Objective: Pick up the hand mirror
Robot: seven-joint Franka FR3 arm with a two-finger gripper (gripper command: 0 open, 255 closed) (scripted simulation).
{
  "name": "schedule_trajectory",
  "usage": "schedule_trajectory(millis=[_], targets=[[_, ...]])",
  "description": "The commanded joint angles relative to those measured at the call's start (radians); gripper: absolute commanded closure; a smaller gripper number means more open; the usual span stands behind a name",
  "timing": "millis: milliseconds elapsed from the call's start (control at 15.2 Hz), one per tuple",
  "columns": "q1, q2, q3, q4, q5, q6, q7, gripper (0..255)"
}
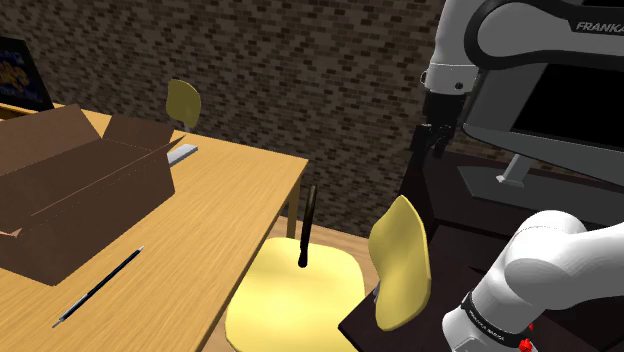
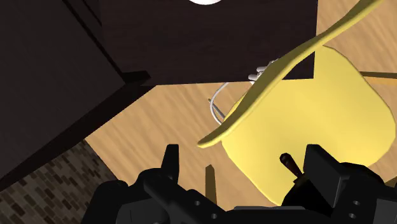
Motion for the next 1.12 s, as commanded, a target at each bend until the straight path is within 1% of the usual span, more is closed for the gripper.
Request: schedule_trajectory(millis=[0, 264, 594, 858, 1056], targets=[[0.000, 0.000, 0.000, 0.000, 0.000, 0.000, 0.000, 0], [-0.016, 0.050, 0.095, -0.025, 0.091, 0.094, 0.192, 0], [-0.042, 0.156, 0.211, -0.018, 0.181, 0.227, 0.423, 0], [-0.072, 0.270, 0.302, 0.017, 0.223, 0.339, 0.605, 0], [-0.102, 0.369, 0.366, 0.060, 0.232, 0.421, 0.743, 0]])
